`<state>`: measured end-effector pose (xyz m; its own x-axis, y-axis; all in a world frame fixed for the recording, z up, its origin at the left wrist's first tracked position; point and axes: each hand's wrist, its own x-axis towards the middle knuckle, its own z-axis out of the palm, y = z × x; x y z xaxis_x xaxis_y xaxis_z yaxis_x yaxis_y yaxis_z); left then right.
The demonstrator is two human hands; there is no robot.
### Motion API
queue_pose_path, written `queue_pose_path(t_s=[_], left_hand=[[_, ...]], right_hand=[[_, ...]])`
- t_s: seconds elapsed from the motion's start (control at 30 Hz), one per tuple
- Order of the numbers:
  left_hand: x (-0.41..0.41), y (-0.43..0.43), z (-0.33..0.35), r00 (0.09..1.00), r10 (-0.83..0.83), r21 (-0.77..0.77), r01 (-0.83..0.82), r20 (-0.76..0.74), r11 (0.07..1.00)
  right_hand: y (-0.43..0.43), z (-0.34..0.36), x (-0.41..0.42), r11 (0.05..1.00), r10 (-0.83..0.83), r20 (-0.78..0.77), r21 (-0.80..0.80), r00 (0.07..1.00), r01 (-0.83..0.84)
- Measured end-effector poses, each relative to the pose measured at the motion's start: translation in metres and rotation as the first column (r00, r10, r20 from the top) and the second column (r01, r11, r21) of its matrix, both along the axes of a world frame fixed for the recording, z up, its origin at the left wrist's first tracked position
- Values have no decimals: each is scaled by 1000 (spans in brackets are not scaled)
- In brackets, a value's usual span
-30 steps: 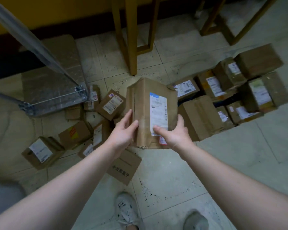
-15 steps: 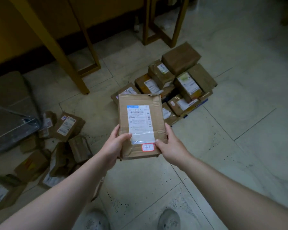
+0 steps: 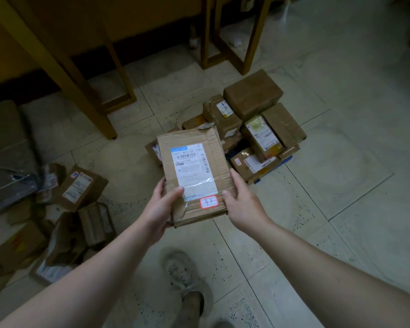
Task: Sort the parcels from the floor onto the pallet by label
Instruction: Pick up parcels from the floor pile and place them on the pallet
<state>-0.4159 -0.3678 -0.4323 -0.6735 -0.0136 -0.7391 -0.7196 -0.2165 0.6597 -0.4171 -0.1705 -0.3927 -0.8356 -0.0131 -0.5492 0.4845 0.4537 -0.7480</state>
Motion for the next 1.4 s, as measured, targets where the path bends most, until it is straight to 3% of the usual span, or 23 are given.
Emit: queue_pose_path(t_s=[0.27, 0.5, 0.73, 0.87, 1.1, 1.23, 1.4], left_hand=[[-99, -38, 5, 990, 135, -23, -134, 31, 991], [-163, -35, -4, 992, 90, -84, -82, 92, 993], [-224, -12, -28, 965, 257, -299, -230, 55, 926], [-252, 12, -59, 958, 285, -395, -255, 19, 883], [-263, 30, -109, 982, 186, -557, -134, 38, 819], [-263, 38, -117, 992, 99, -587, -35, 77, 809], [-279, 39, -122, 997, 68, -557, -39, 32, 830]], right_hand=[[-48, 3, -115, 988, 112, -7, 105, 994, -110], [-51, -27, -186, 971, 188, -35, 156, 982, -181], [-40, -70, -258, 901, 393, -31, 213, 919, -378], [-26, -103, -300, 816, 519, 21, 286, 854, -503], [-8, -143, -329, 580, 688, 102, 518, 719, -628], [-2, -151, -322, 578, 682, 115, 520, 722, -629], [5, -154, -329, 637, 642, 109, 475, 759, -607]])
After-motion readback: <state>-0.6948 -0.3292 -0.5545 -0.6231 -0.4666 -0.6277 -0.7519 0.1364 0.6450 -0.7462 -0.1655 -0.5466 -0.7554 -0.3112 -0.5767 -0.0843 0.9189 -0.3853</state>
